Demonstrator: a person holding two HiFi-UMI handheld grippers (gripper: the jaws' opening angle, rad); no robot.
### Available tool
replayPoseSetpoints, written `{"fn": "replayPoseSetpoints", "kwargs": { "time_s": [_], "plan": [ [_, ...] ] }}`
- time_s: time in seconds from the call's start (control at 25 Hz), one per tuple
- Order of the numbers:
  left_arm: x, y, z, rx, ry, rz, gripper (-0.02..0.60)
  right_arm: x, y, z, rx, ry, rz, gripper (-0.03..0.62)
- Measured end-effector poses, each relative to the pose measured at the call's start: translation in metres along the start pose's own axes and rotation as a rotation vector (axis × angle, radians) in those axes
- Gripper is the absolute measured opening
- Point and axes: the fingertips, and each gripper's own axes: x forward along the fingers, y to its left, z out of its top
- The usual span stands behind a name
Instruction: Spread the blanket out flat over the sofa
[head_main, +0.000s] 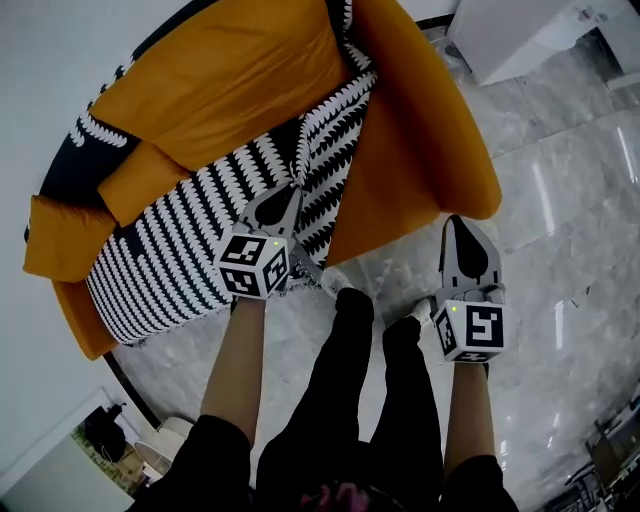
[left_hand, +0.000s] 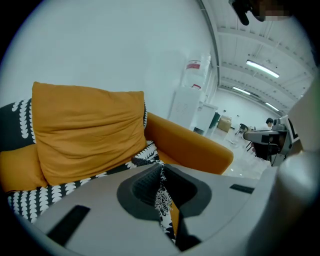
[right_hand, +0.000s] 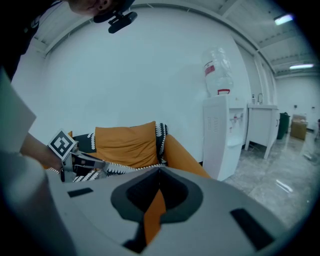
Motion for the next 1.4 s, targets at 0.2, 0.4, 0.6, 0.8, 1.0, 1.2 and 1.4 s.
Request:
{"fn": "replayPoseSetpoints", "kwargs": {
  "time_s": [0.2, 0.4, 0.6, 0.8, 1.0, 1.2, 1.4],
  "plan": [
    [0.003, -0.033, 0.005, 0.025, 0.000, -0.031, 0.029, -0.018, -0.018, -0.001, 0.019, -0.014, -0.023, 0.020],
    [0.009, -0.074, 0.007, 0.054, 0.006, -0.069, 0.029, -0.038, -0.038, -0.003, 0.036, -0.026, -0.043, 0.020],
    [0.020, -0.109, 0.003, 0.063, 0.017, -0.110, 0.029, -0.055, -0.059, -0.016, 0.058, -0.018, -0.072, 0.020],
    [0.033, -0.143, -0.004, 0.080, 0.033, -0.147, 0.029, -0.071, -0.081, -0.029, 0.083, -0.014, -0.102, 0.020],
    [0.045, -0.172, -0.009, 0.110, 0.064, -0.182, 0.029, -0.087, -0.099, -0.041, 0.121, -0.009, -0.134, 0.020],
    [0.056, -0.203, -0.006, 0.149, 0.086, -0.230, 0.029, -0.105, -0.118, -0.052, 0.155, -0.003, -0.172, 0.020],
    [0.077, -0.241, -0.013, 0.196, 0.107, -0.278, 0.029, -0.119, -0.147, -0.068, 0.190, -0.006, -0.214, 0.020]
  ]
}}
